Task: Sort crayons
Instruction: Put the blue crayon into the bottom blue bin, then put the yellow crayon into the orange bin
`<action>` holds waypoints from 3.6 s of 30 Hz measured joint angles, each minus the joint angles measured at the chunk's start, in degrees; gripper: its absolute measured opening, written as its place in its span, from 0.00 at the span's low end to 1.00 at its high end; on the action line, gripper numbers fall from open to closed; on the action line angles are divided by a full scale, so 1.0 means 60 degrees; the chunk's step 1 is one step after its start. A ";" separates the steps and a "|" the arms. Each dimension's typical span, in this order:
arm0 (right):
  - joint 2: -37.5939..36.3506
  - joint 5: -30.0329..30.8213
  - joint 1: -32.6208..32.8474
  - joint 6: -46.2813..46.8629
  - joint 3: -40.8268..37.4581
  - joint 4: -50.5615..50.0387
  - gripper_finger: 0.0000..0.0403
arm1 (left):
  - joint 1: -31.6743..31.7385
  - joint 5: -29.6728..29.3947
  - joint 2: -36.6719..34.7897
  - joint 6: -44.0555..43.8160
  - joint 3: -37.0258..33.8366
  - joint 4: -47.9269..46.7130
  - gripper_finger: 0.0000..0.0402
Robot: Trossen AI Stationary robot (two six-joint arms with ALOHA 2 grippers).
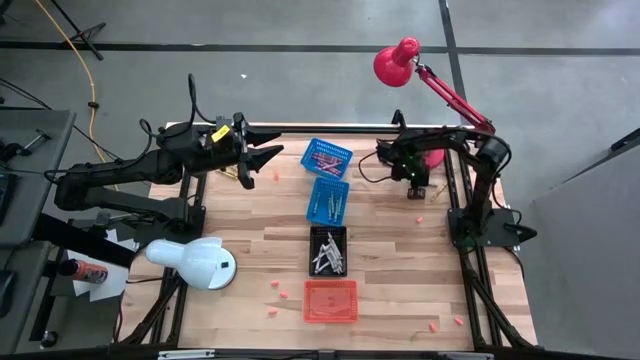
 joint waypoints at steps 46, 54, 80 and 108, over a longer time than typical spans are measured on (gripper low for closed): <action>-0.6604 -0.1709 0.5889 0.5966 -0.1472 1.2140 0.00 | -0.0004 -0.0004 -0.0073 0.0015 0.0010 -0.1091 0.43; -0.6422 -0.2304 0.5889 0.6063 -0.1441 1.1765 0.00 | -0.0004 -0.0005 -0.0073 0.0015 0.0010 -0.1089 0.43; -0.1993 -0.3375 0.4742 1.0973 -0.0616 1.1596 0.23 | -0.0015 0.0000 -0.0073 0.0000 0.0003 -0.1085 0.43; -0.7581 -0.2506 0.4039 0.5796 -0.0616 1.0434 0.40 | -0.0117 0.0063 -0.0061 -0.0894 -0.1245 -0.0887 0.43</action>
